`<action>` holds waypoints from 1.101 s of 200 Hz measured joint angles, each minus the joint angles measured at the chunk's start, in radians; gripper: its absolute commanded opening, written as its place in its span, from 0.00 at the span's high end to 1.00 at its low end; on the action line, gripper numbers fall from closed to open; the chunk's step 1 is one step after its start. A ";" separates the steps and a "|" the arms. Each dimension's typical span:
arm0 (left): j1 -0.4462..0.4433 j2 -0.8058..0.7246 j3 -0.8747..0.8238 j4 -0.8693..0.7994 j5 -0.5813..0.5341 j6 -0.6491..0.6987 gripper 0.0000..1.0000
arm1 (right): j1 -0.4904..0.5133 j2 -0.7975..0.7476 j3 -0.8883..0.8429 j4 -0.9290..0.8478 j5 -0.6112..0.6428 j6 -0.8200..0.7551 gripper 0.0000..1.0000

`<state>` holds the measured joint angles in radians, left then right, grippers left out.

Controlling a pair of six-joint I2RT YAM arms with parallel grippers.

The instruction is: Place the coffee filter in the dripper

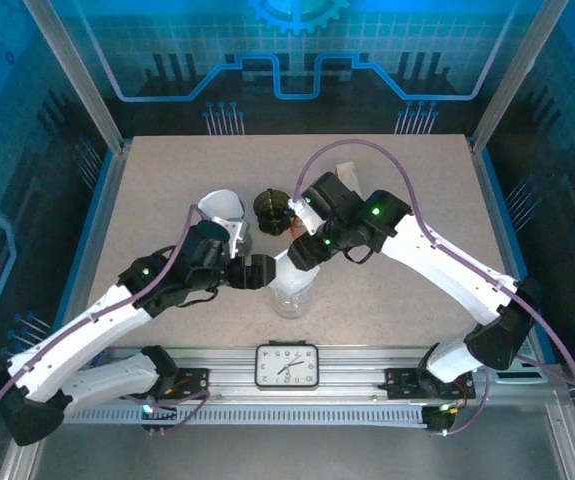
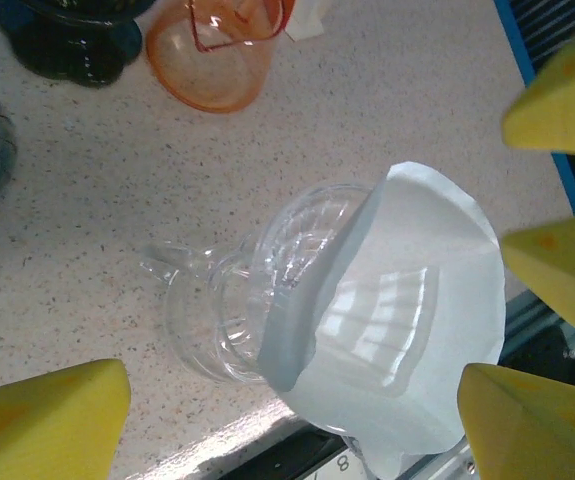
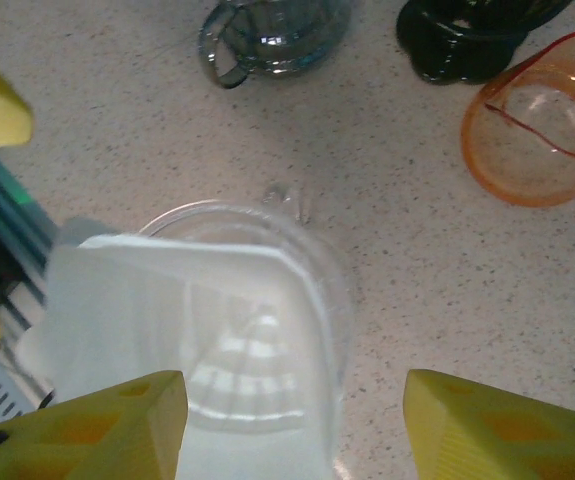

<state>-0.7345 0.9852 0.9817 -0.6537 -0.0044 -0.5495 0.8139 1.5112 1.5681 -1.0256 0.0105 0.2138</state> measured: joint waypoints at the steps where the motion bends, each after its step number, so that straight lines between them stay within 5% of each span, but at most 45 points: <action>1: 0.000 0.003 0.002 -0.001 0.003 0.002 0.15 | -0.002 0.001 0.000 0.000 0.000 -0.001 0.41; 32: 0.010 0.046 0.011 -0.027 0.052 0.025 0.24 | -0.035 0.034 -0.005 0.023 -0.013 -0.018 0.49; 85: 0.041 0.056 0.009 -0.040 0.092 0.032 0.33 | -0.035 0.050 -0.018 0.035 -0.030 -0.040 0.77; 145: 0.077 0.055 -0.067 0.006 0.133 0.027 0.36 | -0.014 0.065 -0.034 0.051 -0.014 -0.043 0.83; 176: 0.093 0.055 -0.090 0.031 0.146 0.026 0.38 | 0.000 0.077 -0.039 0.052 0.006 -0.043 0.79; 200: 0.101 0.055 -0.108 0.048 0.160 0.025 0.38 | 0.006 0.080 -0.046 0.055 0.028 -0.041 0.49; 220: 0.104 0.054 -0.115 0.054 0.167 0.025 0.37 | 0.006 0.080 -0.050 0.056 0.042 -0.038 0.43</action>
<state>-0.6308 1.0389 0.8669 -0.5999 0.1631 -0.5243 0.8204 1.5917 1.5185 -0.9691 0.0528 0.1761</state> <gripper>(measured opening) 0.624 0.543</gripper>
